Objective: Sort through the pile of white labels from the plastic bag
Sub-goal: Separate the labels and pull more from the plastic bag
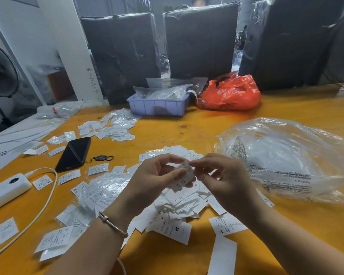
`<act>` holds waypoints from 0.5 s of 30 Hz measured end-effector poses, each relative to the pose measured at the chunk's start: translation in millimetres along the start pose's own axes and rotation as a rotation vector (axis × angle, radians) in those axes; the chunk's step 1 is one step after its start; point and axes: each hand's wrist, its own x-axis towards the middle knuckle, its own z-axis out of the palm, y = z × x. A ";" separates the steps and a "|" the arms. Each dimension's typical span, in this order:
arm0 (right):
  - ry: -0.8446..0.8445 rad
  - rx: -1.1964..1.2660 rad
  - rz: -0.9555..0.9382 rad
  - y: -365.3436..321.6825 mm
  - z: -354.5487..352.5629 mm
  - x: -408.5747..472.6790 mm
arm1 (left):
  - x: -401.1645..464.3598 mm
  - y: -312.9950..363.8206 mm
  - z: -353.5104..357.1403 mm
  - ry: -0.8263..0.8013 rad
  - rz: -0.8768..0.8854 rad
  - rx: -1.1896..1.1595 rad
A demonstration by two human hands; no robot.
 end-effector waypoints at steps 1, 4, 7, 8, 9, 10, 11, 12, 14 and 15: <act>-0.015 0.008 0.003 0.2 0.2 -0.1 | -0.3 0.1 0.5 -0.003 -0.003 -0.006; -0.061 -0.007 -0.008 -1.0 3.4 -2.2 | 0.0 0.4 3.2 -0.012 -0.016 -0.011; -0.132 0.104 0.058 -1.5 3.2 -1.7 | 0.3 0.9 2.7 0.002 -0.013 -0.008; -0.153 0.153 0.093 -0.8 1.8 -0.6 | 0.2 0.6 1.9 0.012 -0.008 0.003; -0.160 0.187 0.120 0.2 0.1 0.6 | 0.0 0.4 1.1 0.026 -0.002 0.015; -0.150 0.199 0.133 1.4 -1.2 1.3 | -0.2 -0.3 0.5 0.041 0.006 0.023; -0.126 0.186 0.134 2.2 -1.9 1.3 | -0.5 -0.8 0.1 0.055 0.014 0.027; -0.102 0.165 0.131 2.3 -1.9 1.1 | -0.3 -1.2 0.6 0.068 0.022 0.032; -0.080 0.143 0.122 1.3 -0.9 1.0 | -0.4 -0.8 1.2 0.078 0.037 0.040; -0.081 0.143 0.112 0.9 -0.2 0.9 | -0.4 -0.4 1.5 0.075 0.045 0.035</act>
